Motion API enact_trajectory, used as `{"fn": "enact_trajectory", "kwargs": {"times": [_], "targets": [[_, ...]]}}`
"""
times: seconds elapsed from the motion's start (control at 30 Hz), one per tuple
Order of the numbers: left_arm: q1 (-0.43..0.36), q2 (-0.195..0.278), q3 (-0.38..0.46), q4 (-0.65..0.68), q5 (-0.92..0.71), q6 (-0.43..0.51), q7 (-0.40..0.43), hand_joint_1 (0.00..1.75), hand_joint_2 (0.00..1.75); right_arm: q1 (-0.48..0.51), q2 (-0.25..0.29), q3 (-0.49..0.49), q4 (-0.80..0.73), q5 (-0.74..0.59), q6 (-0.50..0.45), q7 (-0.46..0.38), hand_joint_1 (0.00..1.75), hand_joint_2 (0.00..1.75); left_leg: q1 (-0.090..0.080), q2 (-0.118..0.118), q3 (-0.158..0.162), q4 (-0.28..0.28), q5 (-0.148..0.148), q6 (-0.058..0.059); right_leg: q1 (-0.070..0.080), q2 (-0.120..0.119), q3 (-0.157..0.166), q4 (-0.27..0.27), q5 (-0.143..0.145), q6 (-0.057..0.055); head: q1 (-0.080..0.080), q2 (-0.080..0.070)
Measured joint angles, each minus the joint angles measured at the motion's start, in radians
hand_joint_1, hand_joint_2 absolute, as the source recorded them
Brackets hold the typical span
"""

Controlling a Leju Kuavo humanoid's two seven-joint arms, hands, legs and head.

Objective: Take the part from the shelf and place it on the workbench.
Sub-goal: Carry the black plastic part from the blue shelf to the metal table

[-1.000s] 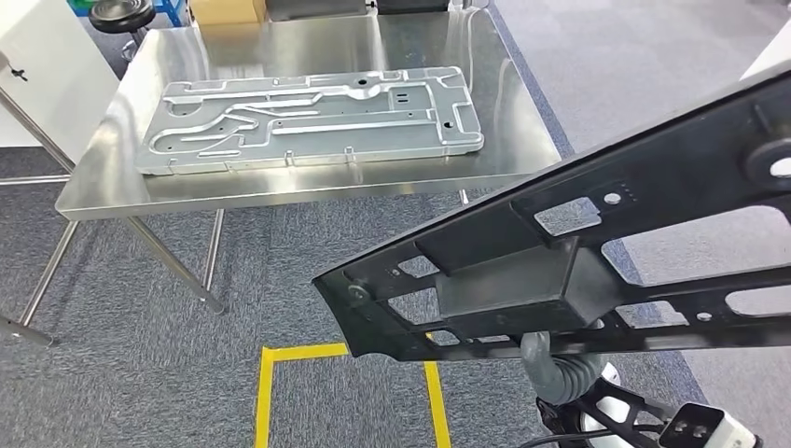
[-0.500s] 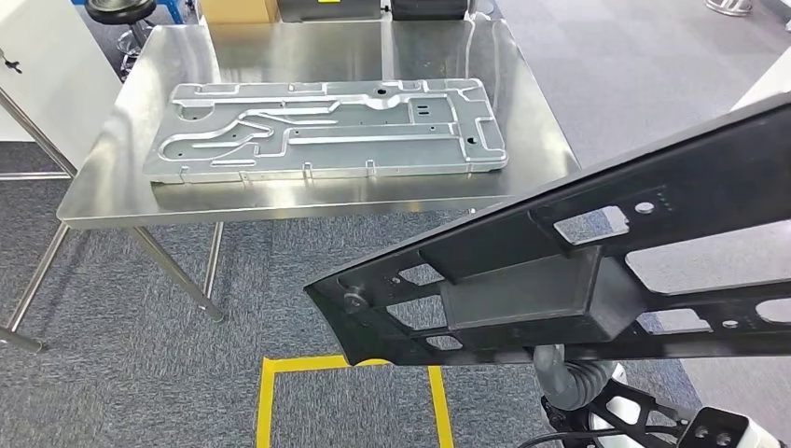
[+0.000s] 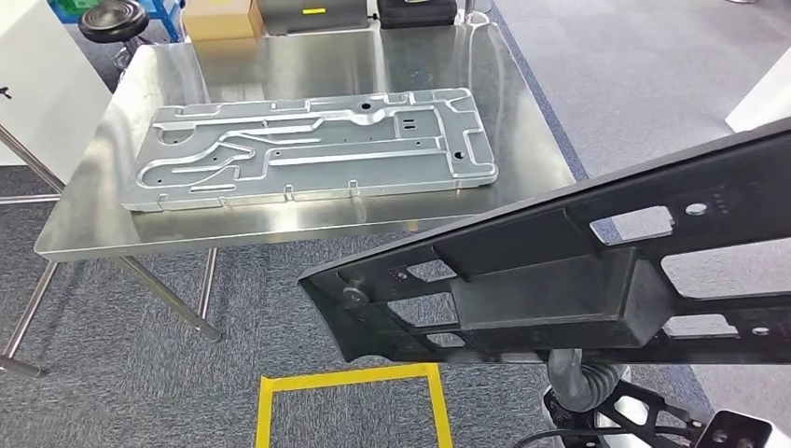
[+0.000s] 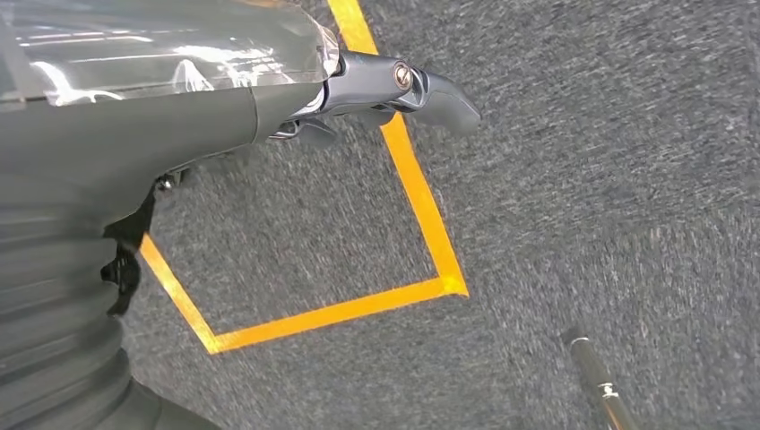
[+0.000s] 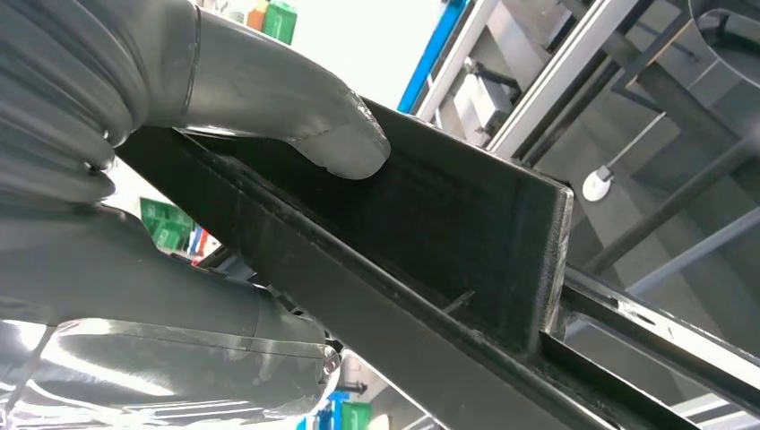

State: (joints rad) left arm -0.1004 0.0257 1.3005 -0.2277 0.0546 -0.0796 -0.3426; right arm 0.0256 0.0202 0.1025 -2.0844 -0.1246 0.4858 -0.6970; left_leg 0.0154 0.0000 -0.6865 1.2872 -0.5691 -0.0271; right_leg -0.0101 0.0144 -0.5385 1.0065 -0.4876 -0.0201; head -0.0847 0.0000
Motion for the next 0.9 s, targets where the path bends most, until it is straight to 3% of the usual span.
{"fn": "enact_trajectory", "kwargs": {"times": [0.07, 0.13, 0.3, 0.37, 0.43, 0.47, 0.5, 0.57, 0.63, 0.7, 0.8, 0.83, 0.9], "targets": [[0.002, 0.001, 0.001, 0.000, 0.000, 0.001, 0.000, 0.00, 1.75, 0.000, 0.006, -0.001, 0.000, 0.003, 0.000, 0.000, 1.75, 1.75, 0.003, 0.001, 0.022, -0.113, 0.098, 0.000, 0.000, 0.002, 0.026, 0.000, -0.020, 0.006, 0.000, 0.000], [0.002, 0.001, 0.002, 0.000, 0.000, 0.003, 0.000, 0.00, 1.75, -0.001, 0.010, -0.002, 0.000, 0.005, 0.001, 0.000, 1.75, 1.75, 0.000, 0.001, 0.058, -0.216, 0.148, 0.007, 0.002, 0.004, 0.040, 0.003, -0.038, 0.016, 0.000, 0.000], [0.001, 0.002, 0.005, 0.000, 0.000, 0.005, 0.002, 0.00, 1.75, -0.003, 0.016, -0.007, -0.006, 0.001, 0.003, 0.000, 1.75, 1.75, -0.003, -0.001, 0.079, -0.251, 0.129, 0.039, 0.002, 0.000, 0.042, 0.016, -0.063, 0.043, 0.000, 0.000], [-0.001, 0.002, 0.005, 0.000, 0.001, 0.005, 0.002, 0.00, 1.75, -0.004, 0.016, -0.011, -0.010, -0.002, 0.005, 0.000, 1.75, 1.75, -0.001, -0.001, 0.090, -0.256, 0.122, 0.051, -0.001, -0.005, -0.007, 0.111, -0.102, 0.051, 0.000, 0.000], [-0.002, 0.003, 0.006, 0.000, 0.000, 0.005, 0.002, 0.00, 1.75, -0.003, 0.016, -0.017, -0.011, -0.003, 0.011, 0.000, 1.75, 1.75, -0.003, 0.000, 0.100, -0.256, 0.111, 0.056, -0.002, -0.007, -0.100, 0.249, -0.139, 0.054, 0.000, 0.000], [-0.002, 0.003, 0.006, 0.000, 0.000, 0.005, 0.002, 0.00, 1.75, -0.001, 0.016, -0.020, -0.011, -0.004, 0.014, 0.000, 1.75, 1.75, -0.004, 0.000, 0.107, -0.256, 0.105, 0.057, -0.002, -0.007, -0.135, 0.290, -0.136, 0.054, 0.000, 0.000], [-0.002, 0.003, 0.006, 0.000, 0.000, 0.005, 0.002, 0.00, 1.75, -0.001, 0.016, -0.022, -0.011, -0.005, 0.017, 0.000, 1.75, 1.75, -0.005, -0.001, 0.117, -0.256, 0.097, 0.057, -0.002, -0.007, -0.153, 0.293, -0.111, 0.052, 0.000, 0.000], [-0.001, 0.003, 0.006, 0.000, 0.000, 0.005, 0.002, 0.00, 1.75, -0.001, 0.016, -0.025, -0.011, -0.008, 0.020, 0.000, 1.75, 1.75, -0.008, -0.003, 0.142, -0.256, 0.080, 0.055, 0.002, -0.008, -0.135, 0.193, -0.016, 0.040, 0.000, 0.000], [-0.002, 0.001, 0.006, 0.000, 0.001, 0.005, 0.002, 0.00, 1.75, -0.002, 0.017, -0.027, -0.010, -0.010, 0.020, 0.000, 1.75, 1.75, -0.012, -0.004, 0.160, -0.257, 0.063, 0.049, 0.011, -0.009, -0.096, 0.077, 0.047, 0.025, 0.000, 0.000], [-0.003, 0.000, 0.006, 0.000, 0.001, 0.005, 0.002, 0.00, 1.75, -0.002, 0.017, -0.030, -0.010, -0.009, 0.021, 0.000, 1.75, 1.75, -0.012, -0.003, 0.165, -0.261, 0.054, 0.038, 0.018, -0.010, -0.081, 0.037, 0.047, 0.016, 0.000, 0.000], [-0.005, 0.001, 0.006, 0.000, 0.001, 0.005, 0.002, 0.00, 1.75, -0.001, 0.021, -0.035, -0.011, -0.006, 0.023, 0.000, 1.75, 1.75, -0.012, 0.004, 0.176, -0.262, 0.042, 0.022, 0.011, -0.008, -0.058, 0.011, 0.041, 0.008, 0.000, 0.000], [-0.006, 0.002, 0.006, 0.000, 0.000, 0.005, 0.003, 0.00, 1.75, -0.002, 0.024, -0.036, -0.012, -0.004, 0.024, 0.000, 1.75, 1.75, -0.013, 0.006, 0.168, -0.237, 0.029, 0.017, 0.007, -0.009, -0.045, 0.000, 0.040, 0.004, 0.000, 0.000], [-0.005, 0.003, 0.007, 0.000, 0.000, 0.006, 0.004, 0.00, 1.75, -0.002, 0.028, -0.038, -0.012, -0.002, 0.025, 0.000, 1.75, 1.75, -0.011, 0.007, 0.106, -0.126, -0.011, 0.009, 0.005, -0.011, -0.023, -0.011, 0.031, -0.003, -0.001, 0.000]]}}
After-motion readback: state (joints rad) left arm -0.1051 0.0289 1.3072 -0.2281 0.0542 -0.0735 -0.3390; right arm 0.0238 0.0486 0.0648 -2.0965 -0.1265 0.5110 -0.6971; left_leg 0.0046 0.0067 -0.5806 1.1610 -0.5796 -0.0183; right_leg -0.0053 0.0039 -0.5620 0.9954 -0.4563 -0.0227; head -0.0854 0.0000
